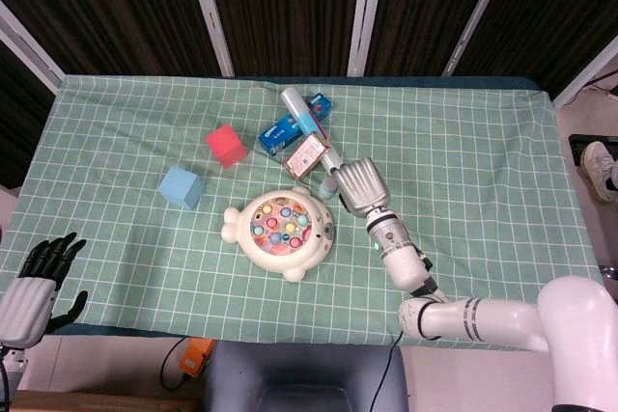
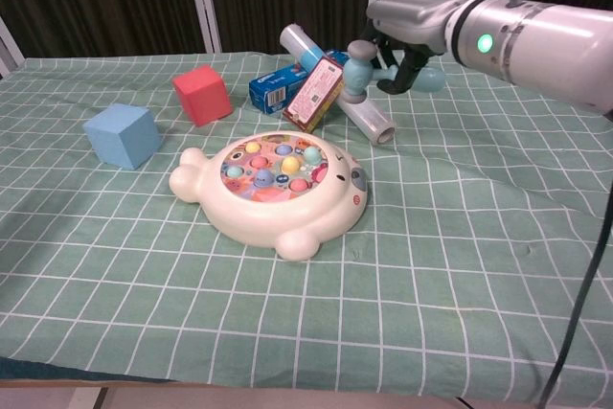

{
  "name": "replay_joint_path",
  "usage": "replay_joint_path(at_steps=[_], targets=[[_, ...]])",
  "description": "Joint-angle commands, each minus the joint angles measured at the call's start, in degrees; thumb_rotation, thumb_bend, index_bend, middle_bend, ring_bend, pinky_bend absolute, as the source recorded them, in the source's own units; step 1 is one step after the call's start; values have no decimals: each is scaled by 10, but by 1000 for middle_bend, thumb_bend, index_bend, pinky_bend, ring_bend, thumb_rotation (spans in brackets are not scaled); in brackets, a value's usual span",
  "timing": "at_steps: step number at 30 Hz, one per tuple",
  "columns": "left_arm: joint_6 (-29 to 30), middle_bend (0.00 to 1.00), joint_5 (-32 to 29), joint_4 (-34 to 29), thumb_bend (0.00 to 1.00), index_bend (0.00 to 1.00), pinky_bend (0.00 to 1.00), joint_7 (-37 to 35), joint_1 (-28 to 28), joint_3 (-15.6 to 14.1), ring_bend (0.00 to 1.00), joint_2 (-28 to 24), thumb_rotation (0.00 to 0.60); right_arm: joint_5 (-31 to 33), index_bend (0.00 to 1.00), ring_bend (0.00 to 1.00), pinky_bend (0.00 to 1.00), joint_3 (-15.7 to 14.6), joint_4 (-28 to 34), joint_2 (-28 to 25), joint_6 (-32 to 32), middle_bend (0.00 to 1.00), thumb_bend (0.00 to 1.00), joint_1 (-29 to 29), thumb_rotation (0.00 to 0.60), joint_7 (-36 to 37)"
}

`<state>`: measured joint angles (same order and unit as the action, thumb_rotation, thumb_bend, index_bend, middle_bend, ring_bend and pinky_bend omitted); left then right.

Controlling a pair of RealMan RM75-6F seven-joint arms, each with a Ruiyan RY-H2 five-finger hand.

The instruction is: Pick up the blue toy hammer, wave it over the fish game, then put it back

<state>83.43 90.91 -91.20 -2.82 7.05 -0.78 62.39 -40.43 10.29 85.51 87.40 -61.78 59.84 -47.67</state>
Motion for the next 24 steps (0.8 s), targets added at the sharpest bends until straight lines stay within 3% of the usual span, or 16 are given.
replay_joint_path(at_steps=[1,6,12,24], targets=[[-3,2,-1,0,414,0,61,2,2,0,0,1,600,-56,1000,807,855,-9,-25,-22,-11,763,544,-52,600,93],[-12,2,-1,2,415,0,61,6,8,1,0,4,600,-87,1000,807,855,-33,-129,-6,23,763,544,-97,600,184],[-19,3,-7,1,414,0,61,14,12,4,0,9,600,-137,1000,807,855,-63,-242,35,61,763,543,-127,600,242],[-23,3,-12,-2,414,0,61,26,13,3,0,12,600,-207,996,807,855,-63,-316,68,101,763,525,-153,600,324]])
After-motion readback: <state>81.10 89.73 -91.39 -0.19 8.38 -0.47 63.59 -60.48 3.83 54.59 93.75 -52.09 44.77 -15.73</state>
